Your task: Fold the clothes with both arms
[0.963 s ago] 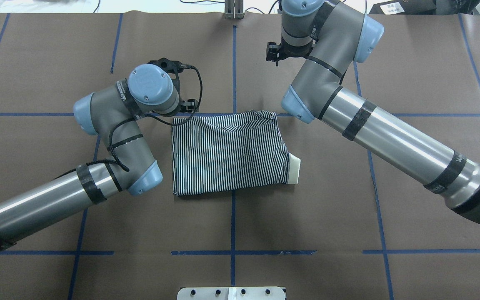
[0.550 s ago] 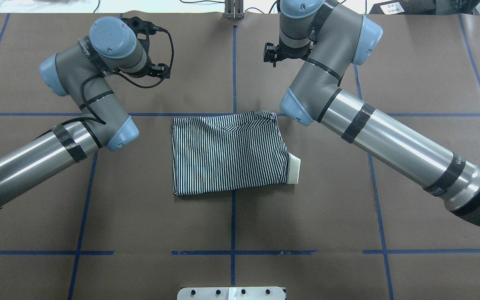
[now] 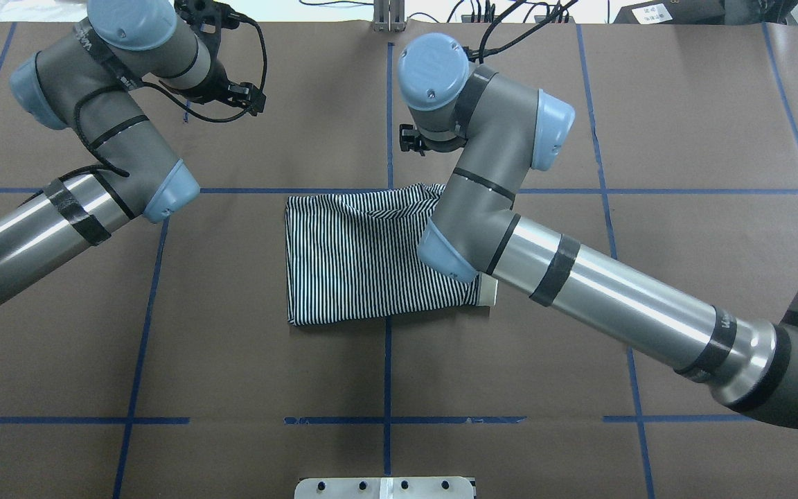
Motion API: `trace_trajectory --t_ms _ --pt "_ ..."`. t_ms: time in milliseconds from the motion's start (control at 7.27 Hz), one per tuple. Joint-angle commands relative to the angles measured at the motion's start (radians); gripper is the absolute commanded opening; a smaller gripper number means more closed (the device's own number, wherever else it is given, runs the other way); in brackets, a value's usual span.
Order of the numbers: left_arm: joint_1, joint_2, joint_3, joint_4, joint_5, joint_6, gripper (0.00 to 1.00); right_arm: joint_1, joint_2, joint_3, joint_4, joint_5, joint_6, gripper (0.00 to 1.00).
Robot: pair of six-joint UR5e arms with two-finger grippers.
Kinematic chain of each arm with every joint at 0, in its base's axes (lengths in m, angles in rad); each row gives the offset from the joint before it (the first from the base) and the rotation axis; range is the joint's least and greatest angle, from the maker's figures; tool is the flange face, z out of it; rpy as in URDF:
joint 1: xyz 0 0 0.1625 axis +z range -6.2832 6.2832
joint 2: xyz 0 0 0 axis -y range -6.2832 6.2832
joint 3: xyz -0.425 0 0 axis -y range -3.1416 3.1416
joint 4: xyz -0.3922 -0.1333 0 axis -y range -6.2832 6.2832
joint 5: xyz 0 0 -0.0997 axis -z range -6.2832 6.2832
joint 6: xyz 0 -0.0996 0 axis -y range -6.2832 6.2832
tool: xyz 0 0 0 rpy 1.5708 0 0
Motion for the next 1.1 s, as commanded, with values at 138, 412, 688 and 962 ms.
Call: trace_trajectory --t_ms 138,412,688,962 --pt "0.000 -0.002 -0.002 -0.001 -0.002 -0.008 1.00 -0.106 -0.022 0.068 -0.108 -0.097 0.009 1.00" --pt "0.000 -0.005 -0.013 -0.001 -0.002 -0.011 1.00 -0.114 -0.056 0.049 -0.106 -0.119 -0.025 1.00" --pt "0.000 -0.002 -0.013 -0.001 -0.002 -0.011 1.00 -0.081 -0.073 0.045 -0.102 -0.136 -0.077 1.00" --pt "0.000 -0.005 -0.013 0.000 -0.002 -0.013 1.00 0.016 -0.067 -0.041 -0.067 -0.133 -0.163 1.00"
